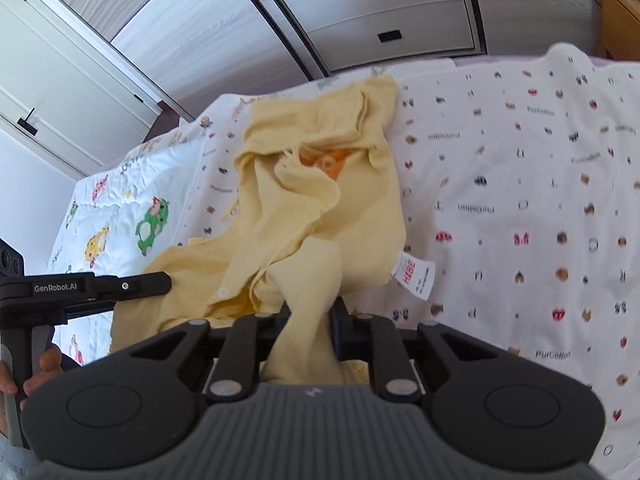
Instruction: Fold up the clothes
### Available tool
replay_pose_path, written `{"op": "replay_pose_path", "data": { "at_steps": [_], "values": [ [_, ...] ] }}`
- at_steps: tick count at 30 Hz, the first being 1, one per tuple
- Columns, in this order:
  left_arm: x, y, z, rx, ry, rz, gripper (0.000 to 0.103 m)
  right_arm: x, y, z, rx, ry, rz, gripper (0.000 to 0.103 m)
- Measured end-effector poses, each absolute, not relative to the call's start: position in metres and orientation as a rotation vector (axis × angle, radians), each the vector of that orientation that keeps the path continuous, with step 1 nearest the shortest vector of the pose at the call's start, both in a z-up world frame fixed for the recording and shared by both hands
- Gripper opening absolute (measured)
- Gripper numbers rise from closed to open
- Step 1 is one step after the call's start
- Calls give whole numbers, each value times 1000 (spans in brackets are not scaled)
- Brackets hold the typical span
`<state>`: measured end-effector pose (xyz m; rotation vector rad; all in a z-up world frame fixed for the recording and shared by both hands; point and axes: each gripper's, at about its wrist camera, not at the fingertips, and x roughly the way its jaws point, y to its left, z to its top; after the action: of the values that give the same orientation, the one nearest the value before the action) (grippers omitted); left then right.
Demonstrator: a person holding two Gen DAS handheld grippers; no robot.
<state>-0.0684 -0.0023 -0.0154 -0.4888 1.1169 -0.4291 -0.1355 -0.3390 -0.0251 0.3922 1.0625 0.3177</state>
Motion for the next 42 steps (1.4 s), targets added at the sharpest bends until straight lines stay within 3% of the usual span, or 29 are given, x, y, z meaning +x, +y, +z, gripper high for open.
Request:
{"op": "replay_pose_path", "data": {
  "at_steps": [15,23,35,42],
  "values": [
    [4,-17,26,-441,1013,-395,8,-55,-342,28,362,1023,343,19],
    [71,-34,17,-375,1028,-332,8,15,-340,29,379,1031,308,19],
    [142,-67,-51,-176,1063,-272,9,102,-308,-42,216,1092,243,19],
    [127,-94,-88,43,1009,-217,18,100,-306,-94,166,1087,228,16]
  ]
}}
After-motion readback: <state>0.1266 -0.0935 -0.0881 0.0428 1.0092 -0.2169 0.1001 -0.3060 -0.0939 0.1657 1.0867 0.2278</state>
